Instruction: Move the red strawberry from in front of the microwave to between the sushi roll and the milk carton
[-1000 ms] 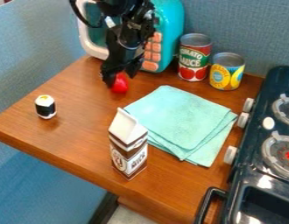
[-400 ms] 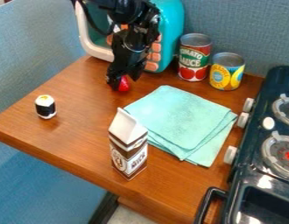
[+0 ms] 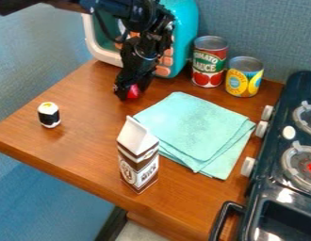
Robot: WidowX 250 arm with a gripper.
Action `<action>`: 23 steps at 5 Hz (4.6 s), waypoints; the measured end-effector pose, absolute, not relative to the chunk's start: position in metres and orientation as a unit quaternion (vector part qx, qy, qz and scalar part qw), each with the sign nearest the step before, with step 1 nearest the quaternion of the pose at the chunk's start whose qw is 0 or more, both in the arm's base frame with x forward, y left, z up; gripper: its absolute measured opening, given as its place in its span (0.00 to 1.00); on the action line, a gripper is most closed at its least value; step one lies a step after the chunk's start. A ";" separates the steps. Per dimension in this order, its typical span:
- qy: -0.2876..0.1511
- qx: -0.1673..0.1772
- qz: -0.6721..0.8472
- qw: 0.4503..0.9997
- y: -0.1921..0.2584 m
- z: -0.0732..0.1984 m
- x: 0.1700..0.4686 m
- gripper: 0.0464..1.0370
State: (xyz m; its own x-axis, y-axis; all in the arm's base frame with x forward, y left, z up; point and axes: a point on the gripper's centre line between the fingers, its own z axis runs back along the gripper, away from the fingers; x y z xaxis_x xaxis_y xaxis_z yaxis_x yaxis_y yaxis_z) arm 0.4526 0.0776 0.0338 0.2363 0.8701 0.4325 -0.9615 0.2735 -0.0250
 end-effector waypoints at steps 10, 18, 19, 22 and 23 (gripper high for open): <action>-0.012 0.126 0.213 0.969 0.068 0.033 0.300 0.69; -0.023 0.138 0.215 0.967 0.063 0.052 0.278 0.96; -0.065 0.097 0.191 0.975 0.053 0.080 0.284 0.96; -0.095 0.089 0.070 0.989 0.030 0.123 0.362 0.96; -0.101 0.091 0.018 0.991 0.004 0.124 0.371 0.96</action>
State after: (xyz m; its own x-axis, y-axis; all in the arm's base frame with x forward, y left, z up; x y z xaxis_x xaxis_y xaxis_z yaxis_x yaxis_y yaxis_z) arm 0.3706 0.0036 0.1244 0.9788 0.0174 0.2040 -0.0543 0.9828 0.1766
